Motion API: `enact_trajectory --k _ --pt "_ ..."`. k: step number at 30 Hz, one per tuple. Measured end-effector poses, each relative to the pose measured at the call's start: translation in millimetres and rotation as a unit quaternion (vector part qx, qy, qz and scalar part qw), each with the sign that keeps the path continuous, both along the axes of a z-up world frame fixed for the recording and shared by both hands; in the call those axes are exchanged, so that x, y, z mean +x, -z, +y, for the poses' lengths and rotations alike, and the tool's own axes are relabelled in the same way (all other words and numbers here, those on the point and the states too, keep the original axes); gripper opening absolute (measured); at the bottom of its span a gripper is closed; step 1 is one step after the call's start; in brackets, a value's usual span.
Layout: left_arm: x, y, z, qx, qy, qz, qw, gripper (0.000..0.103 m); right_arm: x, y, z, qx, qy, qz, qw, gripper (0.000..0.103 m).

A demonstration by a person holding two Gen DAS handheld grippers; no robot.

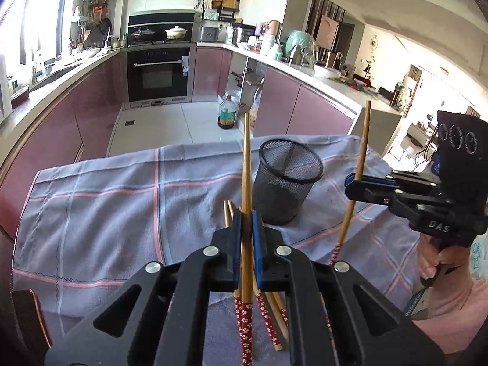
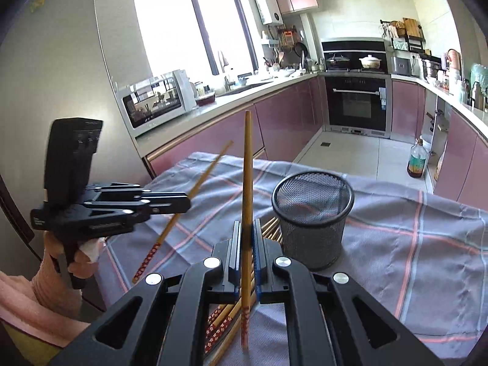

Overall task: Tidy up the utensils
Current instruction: 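Carry both chopsticks over the black mesh cup and lower them inside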

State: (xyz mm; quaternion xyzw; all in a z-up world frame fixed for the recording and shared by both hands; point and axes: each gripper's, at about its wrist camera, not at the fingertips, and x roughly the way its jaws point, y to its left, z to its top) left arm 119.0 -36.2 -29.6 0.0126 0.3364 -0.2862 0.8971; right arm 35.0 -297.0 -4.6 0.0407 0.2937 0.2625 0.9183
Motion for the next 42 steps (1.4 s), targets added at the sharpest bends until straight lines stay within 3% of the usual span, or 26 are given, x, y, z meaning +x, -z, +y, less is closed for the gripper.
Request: enact_trajectory --k 4,8,15,20,25,32,42 --pt "-8.5 -34.2 0.6 -0.048 0.016 -0.027 0.9984 0.007 4.1 -16.2 -4.6 0.004 0.008 -0.019 1.0 0.006" --pt "-11.9 -61.2 -7.8 -0.063 0.016 -0.067 0.9956 0.007 9.8 -38.6 -12.3 0.007 0.013 -0.046 0.999 0.006" --pt "6.0 -93.0 -33.2 -0.106 0.008 -0.098 0.9894 0.007 22.7 -72.4 -22.0 0.006 0.024 -0.084 0.996 0.005" --pt "25.6 -105.6 -54.9 -0.133 -0.01 -0.112 0.9846 0.007 35.4 -80.0 -30.3 0.005 0.038 -0.097 0.995 0.005" --pt "49.3 -102.0 -82.3 -0.144 -0.036 -0.115 0.9822 0.007 45.3 -76.7 -34.2 -0.001 0.053 -0.099 0.994 0.005" --pt "95.3 -71.8 -119.0 -0.147 -0.075 -0.096 0.9816 0.008 63.1 -56.7 -35.8 -0.01 0.061 -0.081 0.995 0.005" --pt "135.9 -9.2 -149.3 -0.07 -0.097 -0.089 0.9888 0.008 84.7 -26.9 -30.8 -0.026 0.047 -0.028 0.998 0.005"
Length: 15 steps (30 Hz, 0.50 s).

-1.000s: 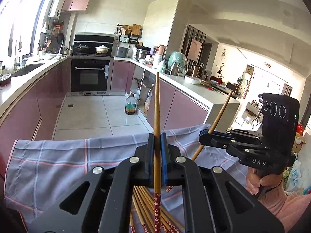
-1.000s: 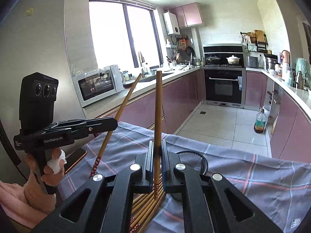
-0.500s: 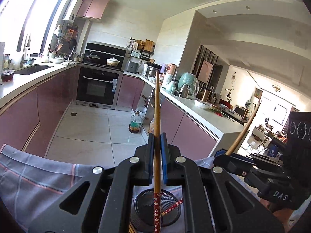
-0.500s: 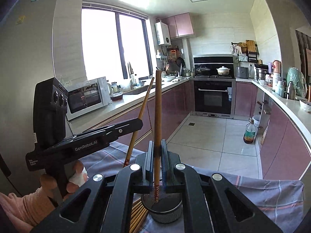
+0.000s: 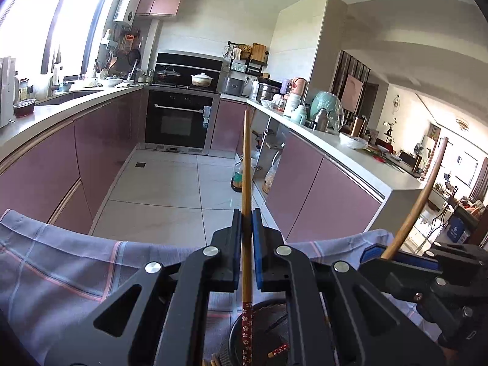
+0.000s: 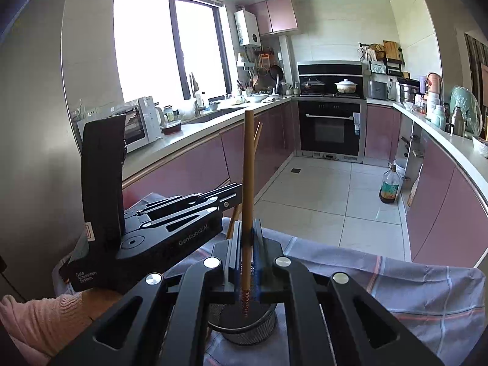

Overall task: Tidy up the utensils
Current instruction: 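Carry both chopsticks over the black mesh cup and lower them inside, then open both grippers to release the chopsticks into the cup and withdraw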

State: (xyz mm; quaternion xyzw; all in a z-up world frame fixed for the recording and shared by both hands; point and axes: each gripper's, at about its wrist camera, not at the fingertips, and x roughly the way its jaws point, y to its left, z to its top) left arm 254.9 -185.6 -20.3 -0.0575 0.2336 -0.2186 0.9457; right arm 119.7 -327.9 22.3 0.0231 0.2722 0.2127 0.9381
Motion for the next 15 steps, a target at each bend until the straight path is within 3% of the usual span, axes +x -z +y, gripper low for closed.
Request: enact_trajectory --k 9,15 --pt "-7.8 22.2 3.4 0.059 0.03 0.012 0.9977 0.01 35.0 21.6 4.5 0.003 -0.004 0.075 0.997 0.008" --pt "-14.4 29.5 12.9 0.073 0.036 0.017 0.9965 0.024 39.0 25.1 0.7 0.015 0.016 0.08 0.997 0.02"
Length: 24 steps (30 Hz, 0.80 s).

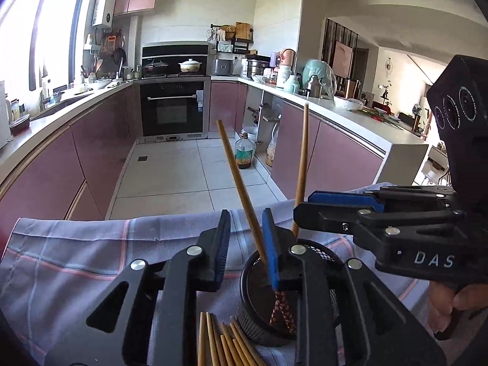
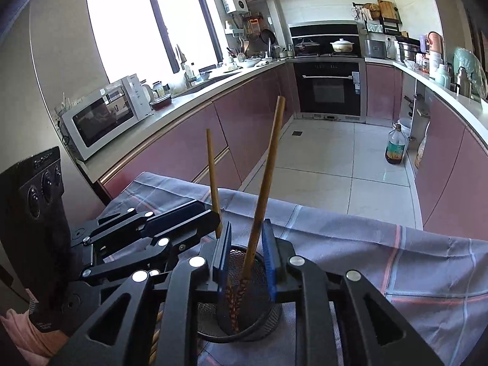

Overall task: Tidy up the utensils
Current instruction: 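Open both grippers to release the chopsticks into the cup and withdraw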

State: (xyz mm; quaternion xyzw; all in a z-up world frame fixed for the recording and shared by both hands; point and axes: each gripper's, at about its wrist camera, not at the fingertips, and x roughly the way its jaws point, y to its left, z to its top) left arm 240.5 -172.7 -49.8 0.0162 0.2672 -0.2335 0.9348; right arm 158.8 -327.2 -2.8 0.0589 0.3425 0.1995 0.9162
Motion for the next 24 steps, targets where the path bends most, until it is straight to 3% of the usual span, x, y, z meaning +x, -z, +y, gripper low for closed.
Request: enact_trajectory --k 7,12,20,24 --pt "-19.0 -3.8 29.3 -0.01 0.003 0.007 0.9999 0.033 -8.7 -0.4 -6.9 0.005 0.013 -0.009 1.0 0.032" --pt "-36.3 -12.1 51.2 -0.014 0.0 0.002 0.9999 0.042 -24.7 -2.2 -10.0 0.01 0.018 -0.023 1.0 0.034" --pt "-67.3 -6.1 93.9 0.006 -0.014 0.016 0.9998 0.047 -80.0 -10.2 9.4 0.011 -0.043 -0.057 0.997 0.036" --pt "-81.0 10.2 108.5 0.032 -0.019 0.027 0.9989 0.047 -98.5 7.2 22.7 0.004 -0.068 -0.037 0.997 0.036"
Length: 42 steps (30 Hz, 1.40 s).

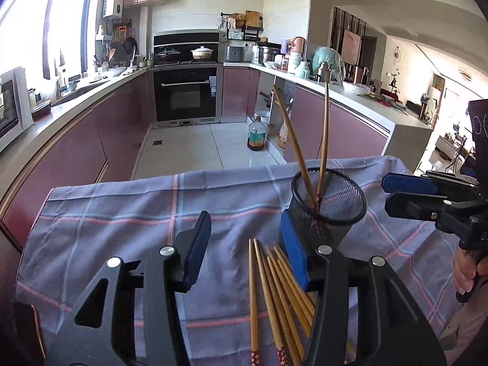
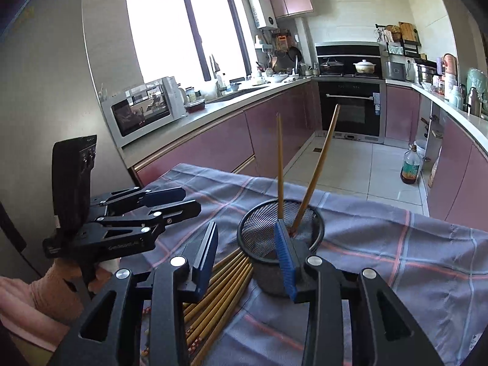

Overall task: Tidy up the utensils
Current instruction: 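Open both grippers to release the chopsticks into the cup and withdraw, then grasp another chopstick from the bundle with the right gripper while the left grasps one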

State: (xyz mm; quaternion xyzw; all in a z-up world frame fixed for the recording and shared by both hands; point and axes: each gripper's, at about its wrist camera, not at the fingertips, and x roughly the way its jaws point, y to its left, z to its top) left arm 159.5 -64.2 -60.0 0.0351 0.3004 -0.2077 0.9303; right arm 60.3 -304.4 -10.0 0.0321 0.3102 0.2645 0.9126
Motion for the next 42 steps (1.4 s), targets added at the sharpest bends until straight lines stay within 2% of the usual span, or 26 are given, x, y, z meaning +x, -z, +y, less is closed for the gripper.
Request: enact_trajectory --k 5,7,11,20,32,36,39,42 --pt "-10.4 28.6 15.7 0.021 -0.007 0.038 0.999 0.046 -1.1 41.3 17.1 -0.013 -0.007 0.065 0.998 0.035" --pt "-12.3 39.5 18.2 0.031 -0.005 0.054 0.998 0.042 3.2 57.6 20.5 -0.011 -0.004 0.096 0.995 0.028" --pt "-16.4 58.1 16.8 0.047 0.008 0.078 0.9958 0.04 6.8 74.5 27.8 -0.017 0.005 0.123 0.992 0.025" --pt "-16.3 74.1 1.6 0.065 0.028 0.114 0.991 0.034 7.6 85.2 39.3 -0.027 0.016 0.139 0.99 0.022" --pt "-13.1 88.3 1.5 0.059 0.025 0.145 0.9873 0.027 6.9 96.9 39.9 -0.028 0.025 0.152 0.988 0.018" --pt "-14.8 88.7 2.5 0.055 0.023 0.154 0.9863 0.02 5.8 97.1 38.3 -0.022 0.025 0.156 0.987 0.014" --pt "-16.3 88.8 5.7 0.042 0.023 0.169 0.9845 0.008 3.7 96.1 38.5 -0.02 0.02 0.158 0.987 0.007" --pt "-21.2 88.1 9.4 0.032 0.017 0.176 0.9837 0.008 0.7 95.4 39.0 -0.024 0.018 0.162 0.986 0.007"
